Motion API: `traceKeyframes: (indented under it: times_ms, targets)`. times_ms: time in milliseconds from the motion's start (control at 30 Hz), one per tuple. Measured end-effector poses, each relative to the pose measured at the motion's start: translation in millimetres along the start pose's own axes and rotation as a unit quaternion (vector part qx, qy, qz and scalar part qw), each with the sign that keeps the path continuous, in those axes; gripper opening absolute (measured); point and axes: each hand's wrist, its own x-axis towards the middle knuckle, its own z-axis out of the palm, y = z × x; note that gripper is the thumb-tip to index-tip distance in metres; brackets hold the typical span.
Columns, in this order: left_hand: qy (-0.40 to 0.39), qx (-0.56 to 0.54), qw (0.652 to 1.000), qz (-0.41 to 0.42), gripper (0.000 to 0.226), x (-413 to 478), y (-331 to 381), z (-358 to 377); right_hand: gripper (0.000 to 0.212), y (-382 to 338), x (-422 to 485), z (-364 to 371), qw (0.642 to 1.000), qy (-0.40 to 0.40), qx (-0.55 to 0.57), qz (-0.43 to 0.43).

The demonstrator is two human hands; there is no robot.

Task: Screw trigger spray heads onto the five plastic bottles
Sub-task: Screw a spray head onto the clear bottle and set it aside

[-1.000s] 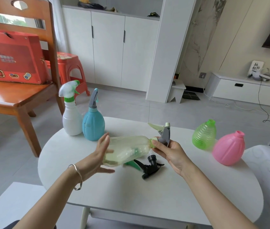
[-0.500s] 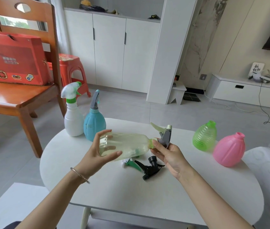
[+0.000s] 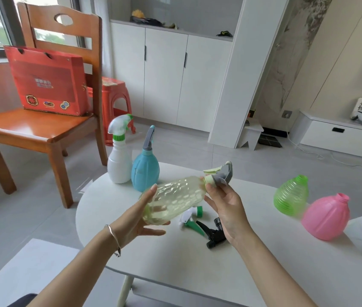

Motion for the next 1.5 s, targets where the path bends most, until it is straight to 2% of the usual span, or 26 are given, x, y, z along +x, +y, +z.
traceKeyframes:
  times_ms: [100,200,267,333,433,533,733,900,1000,1067,1133,1233,1400,1500]
  targets:
    - [0.013,0.02,0.999,0.04,0.064,-7.6,4.8,-7.3,0.04,-3.2,3.4,16.6,1.0,-0.002,0.0,-0.008]
    - [0.079,0.037,0.988,0.126,0.061,-15.4,11.4,-14.8,0.033,-10.8,9.1,35.8,1.0,-0.004,-0.004,-0.021]
    - [0.127,0.103,0.967,0.197,0.052,-20.0,15.8,-22.1,0.026,-16.1,13.4,49.1,0.999,-0.013,-0.012,-0.035]
    - [0.149,0.186,0.937,0.257,0.051,-23.8,18.9,-30.2,0.024,-19.8,17.1,63.5,0.998,-0.035,-0.025,-0.049]
    - [0.112,0.257,0.917,0.285,0.064,-30.9,17.6,-37.5,0.023,-20.4,21.4,88.0,0.995,-0.07,-0.042,-0.06]
    - [0.134,0.305,0.894,0.301,0.074,-33.1,15.6,-46.5,0.028,-18.6,25.2,112.4,0.992,-0.094,-0.053,-0.059]
    - [0.209,0.26,0.877,0.346,0.058,-40.8,27.0,-66.8,0.018,-11.3,34.5,156.5,0.992,-0.078,-0.08,-0.064]
    - [0.229,0.251,0.874,0.346,0.058,-47.5,31.7,-91.5,0.015,-6.9,39.3,184.7,0.988,-0.083,-0.105,-0.076]
    - [0.23,0.253,0.876,0.341,0.06,-47.3,31.6,-103.9,0.011,-5.1,42.7,194.1,0.982,-0.119,-0.133,-0.056]
    - [0.216,0.208,0.893,0.335,0.052,-45.9,34.5,-111.6,0.021,0.9,42.5,197.1,0.975,-0.157,-0.159,-0.014]
    - [0.2,0.162,0.909,0.329,0.041,-43.2,38.5,-120.3,0.041,12.2,40.0,198.6,0.967,-0.188,-0.169,0.035]
    - [0.192,0.151,0.912,0.331,0.047,-38.1,42.1,-128.3,0.064,29.1,38.9,200.9,0.956,-0.213,-0.191,0.065]
    - [0.204,0.172,0.909,0.319,0.052,-20.5,39.7,-142.9,0.072,52.5,55.0,205.2,0.951,-0.204,-0.229,0.037]
    - [0.221,0.231,0.901,0.295,0.062,-7.7,33.8,-159.2,0.059,72.1,64.6,201.7,0.939,-0.205,-0.275,0.032]
